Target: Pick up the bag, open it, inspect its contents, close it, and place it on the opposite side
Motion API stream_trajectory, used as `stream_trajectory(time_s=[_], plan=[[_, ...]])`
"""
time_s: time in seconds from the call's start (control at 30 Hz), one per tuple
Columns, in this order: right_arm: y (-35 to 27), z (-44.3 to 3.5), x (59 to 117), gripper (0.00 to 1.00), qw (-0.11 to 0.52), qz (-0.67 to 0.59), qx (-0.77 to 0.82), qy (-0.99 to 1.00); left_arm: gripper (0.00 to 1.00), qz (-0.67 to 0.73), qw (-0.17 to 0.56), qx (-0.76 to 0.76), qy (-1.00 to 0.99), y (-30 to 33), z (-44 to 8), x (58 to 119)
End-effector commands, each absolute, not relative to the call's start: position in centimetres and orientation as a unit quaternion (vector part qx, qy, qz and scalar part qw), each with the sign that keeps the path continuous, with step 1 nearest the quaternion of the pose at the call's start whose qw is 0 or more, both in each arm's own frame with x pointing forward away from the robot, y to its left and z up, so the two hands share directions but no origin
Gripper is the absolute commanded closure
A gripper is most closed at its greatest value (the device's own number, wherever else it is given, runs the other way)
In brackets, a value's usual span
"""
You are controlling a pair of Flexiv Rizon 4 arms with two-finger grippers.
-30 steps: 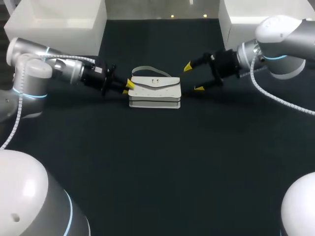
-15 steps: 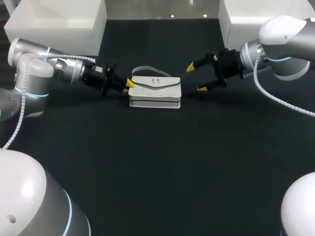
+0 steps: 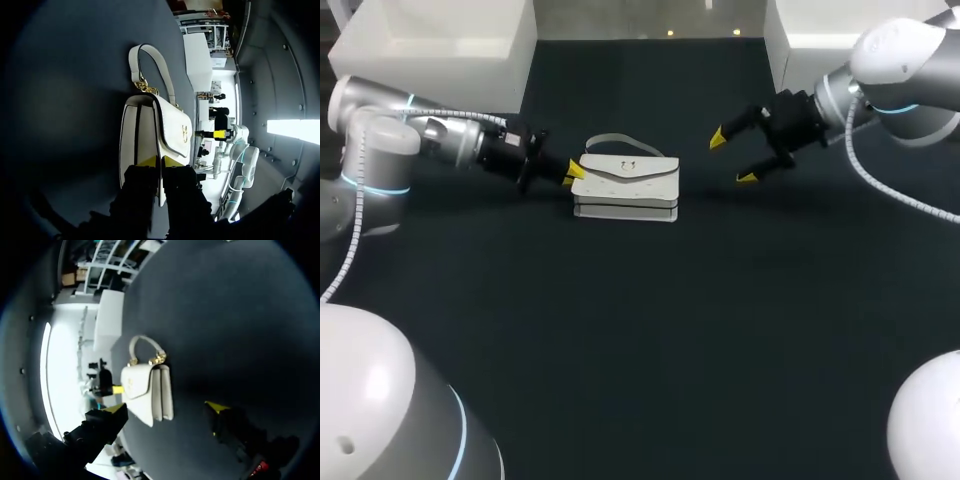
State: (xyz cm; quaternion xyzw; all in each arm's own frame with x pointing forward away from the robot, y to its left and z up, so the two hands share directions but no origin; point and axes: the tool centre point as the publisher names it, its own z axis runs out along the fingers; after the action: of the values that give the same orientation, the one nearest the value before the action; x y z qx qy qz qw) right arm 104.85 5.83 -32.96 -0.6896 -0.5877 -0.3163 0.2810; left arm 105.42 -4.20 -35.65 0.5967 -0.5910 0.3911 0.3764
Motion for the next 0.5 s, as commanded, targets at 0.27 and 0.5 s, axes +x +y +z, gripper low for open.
stream_trajectory(time_s=[0.27,0.5], plan=[[0.8,-30.4,104.0,0.00,0.170,-0.225,-0.728,-0.625,1.00,0.385,0.353,0.606,-0.600,1.0,-35.1,104.9],[-0.2,-30.1,104.1,0.00,0.148,-0.212,-0.759,-0.598,1.00,0.387,0.335,0.611,-0.604,3.5,-34.9,104.5]])
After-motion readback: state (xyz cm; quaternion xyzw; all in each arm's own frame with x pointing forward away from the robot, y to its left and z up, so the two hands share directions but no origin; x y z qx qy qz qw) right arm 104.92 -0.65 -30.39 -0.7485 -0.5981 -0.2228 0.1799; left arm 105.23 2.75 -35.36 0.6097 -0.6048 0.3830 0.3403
